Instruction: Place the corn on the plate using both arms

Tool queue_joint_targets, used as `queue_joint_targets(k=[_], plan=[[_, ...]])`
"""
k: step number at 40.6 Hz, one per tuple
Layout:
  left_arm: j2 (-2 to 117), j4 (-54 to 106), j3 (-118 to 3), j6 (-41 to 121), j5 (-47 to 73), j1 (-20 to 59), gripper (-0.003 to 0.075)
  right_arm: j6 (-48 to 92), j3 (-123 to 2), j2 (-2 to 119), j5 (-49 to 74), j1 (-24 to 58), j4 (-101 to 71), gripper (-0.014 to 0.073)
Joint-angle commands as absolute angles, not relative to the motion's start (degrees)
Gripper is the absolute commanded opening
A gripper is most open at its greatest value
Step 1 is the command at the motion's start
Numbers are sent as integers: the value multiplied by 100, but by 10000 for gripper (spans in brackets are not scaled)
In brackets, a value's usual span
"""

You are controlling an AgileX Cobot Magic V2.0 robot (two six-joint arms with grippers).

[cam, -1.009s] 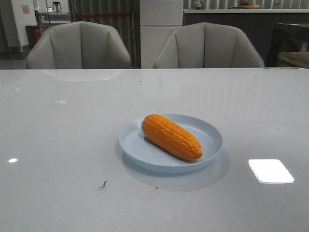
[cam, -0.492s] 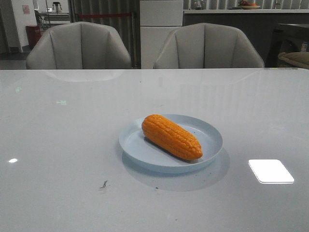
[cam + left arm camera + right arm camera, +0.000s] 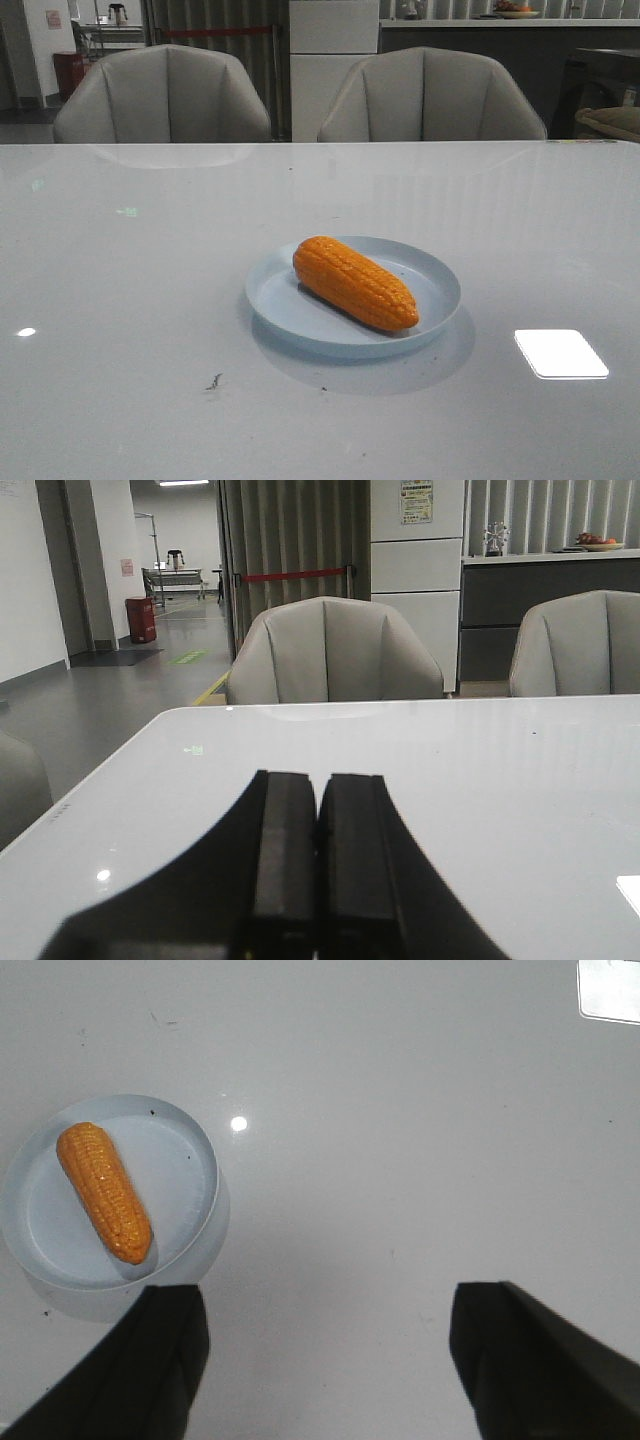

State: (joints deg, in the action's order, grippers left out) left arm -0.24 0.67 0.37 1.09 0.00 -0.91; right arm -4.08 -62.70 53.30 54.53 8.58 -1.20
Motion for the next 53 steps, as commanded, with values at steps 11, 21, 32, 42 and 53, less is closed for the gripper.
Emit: queue_joint_targets(k=[11, 21, 32, 42, 53], plan=[[0, 130, 48, 68, -456, -106, 90, -397, -6433, 5298, 5091, 824, -102, 605], [0, 130, 48, 68, -456, -106, 90, -389, -6422, 5248, 5348, 824, 670, 514], [0, 130, 48, 68, -456, -106, 90, -389, -5669, 4496, 4487, 581, 427, 50], [0, 130, 48, 68, -456, -106, 90, -389, -3833, 3249, 2529, 170, 111, 66], [0, 130, 48, 68, -456, -106, 90, -389, -1854, 1567, 1184, 170, 148, 66]])
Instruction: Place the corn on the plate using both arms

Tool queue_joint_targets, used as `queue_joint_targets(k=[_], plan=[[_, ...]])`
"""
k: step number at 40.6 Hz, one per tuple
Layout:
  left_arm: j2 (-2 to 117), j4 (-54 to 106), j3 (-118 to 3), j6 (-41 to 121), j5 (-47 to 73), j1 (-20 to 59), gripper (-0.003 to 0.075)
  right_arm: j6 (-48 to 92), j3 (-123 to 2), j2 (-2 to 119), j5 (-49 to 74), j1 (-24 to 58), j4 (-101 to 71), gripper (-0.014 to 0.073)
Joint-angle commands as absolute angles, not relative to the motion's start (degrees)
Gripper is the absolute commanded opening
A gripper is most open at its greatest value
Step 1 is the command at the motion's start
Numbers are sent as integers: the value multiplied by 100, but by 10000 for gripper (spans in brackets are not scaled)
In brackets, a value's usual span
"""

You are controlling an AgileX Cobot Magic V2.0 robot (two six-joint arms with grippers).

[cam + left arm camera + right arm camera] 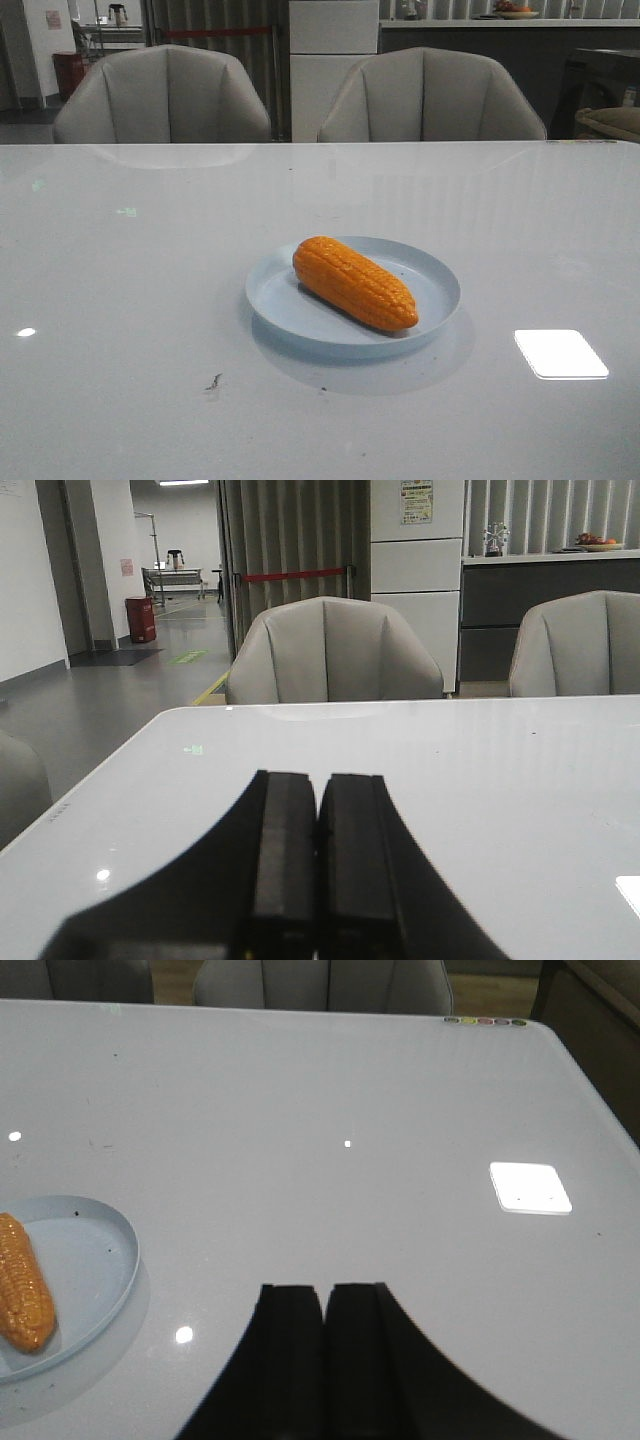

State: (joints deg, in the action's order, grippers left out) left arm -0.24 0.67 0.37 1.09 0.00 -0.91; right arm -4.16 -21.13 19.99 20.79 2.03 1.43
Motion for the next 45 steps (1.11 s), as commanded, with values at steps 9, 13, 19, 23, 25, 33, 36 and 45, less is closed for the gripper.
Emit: queue_joint_targets(k=[9, 13, 19, 23, 25, 33, 36, 45], plan=[[0, 130, 48, 68, -456, -106, 90, -389, -725, 143, 715, 170, 129, 66], [0, 130, 48, 68, -456, -106, 90, -389, -327, -196, 593, 170, 125, 66], [0, 130, 48, 68, -456, -106, 90, -389, 78, -153, 220, 170, 125, 66], [0, 130, 48, 68, -456, -106, 90, -389, 70, -153, 234, 178, 118, 66], [0, 130, 48, 68, -456, -106, 90, -389, 70, -153, 233, 178, 118, 66], [0, 130, 48, 68, -456, -106, 90, -389, 70, -153, 275, 178, 118, 66], [0, 130, 48, 68, -456, -106, 90, -389, 70, -153, 275, 178, 118, 66], [0, 130, 48, 68, -456, -106, 90, -389, 70, -153, 275, 178, 118, 66]])
